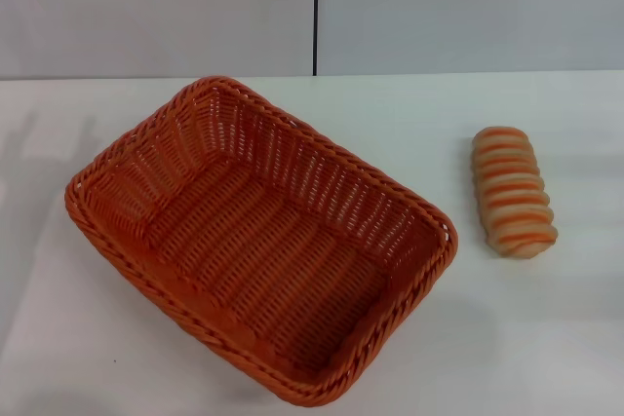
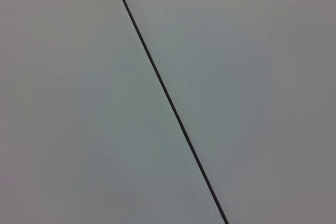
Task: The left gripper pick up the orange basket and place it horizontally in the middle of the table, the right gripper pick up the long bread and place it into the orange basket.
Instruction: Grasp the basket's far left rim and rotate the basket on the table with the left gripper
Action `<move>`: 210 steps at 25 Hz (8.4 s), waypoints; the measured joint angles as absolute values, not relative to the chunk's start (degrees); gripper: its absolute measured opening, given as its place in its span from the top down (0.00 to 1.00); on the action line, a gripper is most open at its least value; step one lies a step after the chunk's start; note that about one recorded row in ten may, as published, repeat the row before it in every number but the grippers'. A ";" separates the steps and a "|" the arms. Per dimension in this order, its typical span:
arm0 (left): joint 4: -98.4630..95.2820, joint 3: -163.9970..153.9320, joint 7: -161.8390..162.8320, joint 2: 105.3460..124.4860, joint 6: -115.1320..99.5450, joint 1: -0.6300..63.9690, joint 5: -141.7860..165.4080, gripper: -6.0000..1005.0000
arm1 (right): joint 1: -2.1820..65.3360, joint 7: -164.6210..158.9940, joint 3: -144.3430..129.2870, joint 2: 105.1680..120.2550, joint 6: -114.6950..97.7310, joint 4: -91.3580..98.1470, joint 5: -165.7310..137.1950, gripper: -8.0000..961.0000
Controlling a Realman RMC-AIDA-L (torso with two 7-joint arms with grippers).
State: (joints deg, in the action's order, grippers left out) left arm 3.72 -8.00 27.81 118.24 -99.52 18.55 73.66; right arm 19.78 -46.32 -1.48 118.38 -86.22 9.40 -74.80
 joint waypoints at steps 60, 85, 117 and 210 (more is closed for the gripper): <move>-2.47 -7.92 40.41 118.04 -91.23 23.37 77.44 0.21 | 22.69 -46.84 -1.58 118.43 -83.61 9.74 -74.69 0.35; -48.07 -40.03 95.61 113.26 -83.91 27.94 103.36 0.21 | 18.57 -47.02 -2.99 118.74 -83.86 7.88 -75.32 0.35; -44.49 -45.19 97.46 117.77 -72.63 33.40 120.82 0.21 | 16.55 -47.72 -3.08 118.73 -84.03 6.44 -79.10 0.34; -53.68 -42.32 127.73 117.68 -70.05 29.15 120.70 0.81 | 17.36 -47.79 -2.38 118.55 -80.36 6.34 -78.39 0.34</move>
State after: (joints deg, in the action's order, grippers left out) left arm -53.68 -42.32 127.73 117.68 -70.05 29.15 120.70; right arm 17.36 -47.80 -2.38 118.55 -80.36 6.34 -78.39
